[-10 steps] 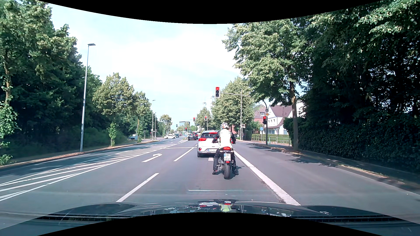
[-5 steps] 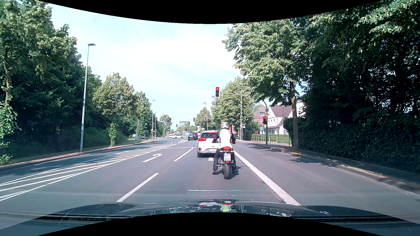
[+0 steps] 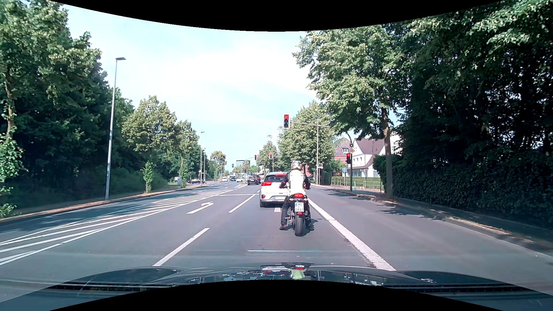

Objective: Follow the waypoints while adhering to traffic rules and regulations

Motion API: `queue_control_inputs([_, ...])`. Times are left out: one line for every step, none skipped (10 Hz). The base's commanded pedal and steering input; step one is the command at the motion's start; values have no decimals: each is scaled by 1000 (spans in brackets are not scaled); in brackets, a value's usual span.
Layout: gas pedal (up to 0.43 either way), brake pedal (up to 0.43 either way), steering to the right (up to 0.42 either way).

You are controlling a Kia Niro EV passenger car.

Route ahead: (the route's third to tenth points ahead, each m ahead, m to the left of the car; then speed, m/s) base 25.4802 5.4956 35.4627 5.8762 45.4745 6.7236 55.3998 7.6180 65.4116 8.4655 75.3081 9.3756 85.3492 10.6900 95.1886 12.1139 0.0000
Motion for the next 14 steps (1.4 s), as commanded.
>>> queue_control_inputs([0, 0, -7])
queue_control_inputs([0, 0, -7])
queue_control_inputs([0, 0, -7])
queue_control_inputs([0, 0, -7])
queue_control_inputs([0, 0, -7])
queue_control_inputs([0, 0, -7])
queue_control_inputs([0, 0, -7])
queue_control_inputs([0, 0, -7])
queue_control_inputs([0, 0, -7])
queue_control_inputs([0, 0, -7])
queue_control_inputs([0, 0, -7])
queue_control_inputs([0, 0, -7])
queue_control_inputs([0, 0, -7])
queue_control_inputs([0, 0, -7])
